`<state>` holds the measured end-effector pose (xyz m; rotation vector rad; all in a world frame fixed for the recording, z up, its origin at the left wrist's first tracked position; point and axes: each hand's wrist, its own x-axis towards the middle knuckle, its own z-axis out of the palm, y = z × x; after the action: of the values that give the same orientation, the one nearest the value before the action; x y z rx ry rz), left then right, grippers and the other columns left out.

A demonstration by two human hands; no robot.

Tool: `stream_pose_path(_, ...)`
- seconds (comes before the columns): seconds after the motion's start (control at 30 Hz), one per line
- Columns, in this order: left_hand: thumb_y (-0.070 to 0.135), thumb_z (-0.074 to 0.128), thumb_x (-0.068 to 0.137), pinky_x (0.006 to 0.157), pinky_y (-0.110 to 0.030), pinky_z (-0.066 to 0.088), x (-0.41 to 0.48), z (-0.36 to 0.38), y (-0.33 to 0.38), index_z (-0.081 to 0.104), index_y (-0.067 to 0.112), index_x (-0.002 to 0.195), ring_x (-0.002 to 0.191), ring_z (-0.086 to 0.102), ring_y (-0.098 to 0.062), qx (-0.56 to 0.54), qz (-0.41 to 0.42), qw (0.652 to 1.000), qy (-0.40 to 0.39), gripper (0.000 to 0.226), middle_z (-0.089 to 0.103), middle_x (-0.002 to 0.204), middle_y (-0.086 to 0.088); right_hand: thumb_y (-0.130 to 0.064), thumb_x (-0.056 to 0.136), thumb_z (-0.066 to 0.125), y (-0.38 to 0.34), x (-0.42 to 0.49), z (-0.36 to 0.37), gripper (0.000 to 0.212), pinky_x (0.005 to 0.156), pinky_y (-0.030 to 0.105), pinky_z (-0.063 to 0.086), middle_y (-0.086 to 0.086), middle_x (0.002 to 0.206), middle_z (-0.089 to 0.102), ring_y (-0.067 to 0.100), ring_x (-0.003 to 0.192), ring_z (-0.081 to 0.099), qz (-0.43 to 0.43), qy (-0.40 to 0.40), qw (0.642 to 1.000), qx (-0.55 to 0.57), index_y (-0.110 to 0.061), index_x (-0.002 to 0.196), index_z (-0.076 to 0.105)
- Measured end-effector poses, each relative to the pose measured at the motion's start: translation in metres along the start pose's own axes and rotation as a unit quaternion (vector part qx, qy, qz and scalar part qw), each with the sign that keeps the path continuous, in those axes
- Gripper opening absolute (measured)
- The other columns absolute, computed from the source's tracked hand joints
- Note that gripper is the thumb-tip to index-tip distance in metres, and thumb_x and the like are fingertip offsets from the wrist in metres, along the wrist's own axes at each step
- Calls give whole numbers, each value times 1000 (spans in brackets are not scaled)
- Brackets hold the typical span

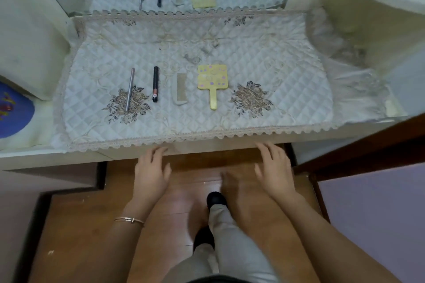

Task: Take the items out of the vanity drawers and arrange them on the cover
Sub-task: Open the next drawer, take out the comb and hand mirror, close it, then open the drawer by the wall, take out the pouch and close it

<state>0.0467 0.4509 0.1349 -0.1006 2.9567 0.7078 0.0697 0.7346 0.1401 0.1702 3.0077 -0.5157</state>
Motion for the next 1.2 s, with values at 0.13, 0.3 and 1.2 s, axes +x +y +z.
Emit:
stream_pose_path(0.13,16,48,90,74,-34,48,-68,26,-8,57,15,111,83,60,-20,-73,-60,980,-173,23,65,104,-5,-13,86,56,20,-98,20,49,101,35,37,9,134,48,25,122,45,158,-86,976,126,-12,132,42)
stream_pose_path(0.3,18,53,90,63,-19,40,-139,76,-28,59,23,86,90,57,-18,-109,-103,930,-336,8,59,91,4,-25,91,47,45,-216,34,38,88,21,37,14,125,58,25,115,53,315,-174,907,218,-3,123,53)
stream_pose_path(1.2,14,49,93,63,-26,36,-193,164,225,58,4,97,86,53,-23,-223,-290,885,-290,15,56,94,-7,-7,92,49,385,-192,-57,29,82,29,39,15,113,52,31,103,52,467,-160,788,368,-1,121,52)
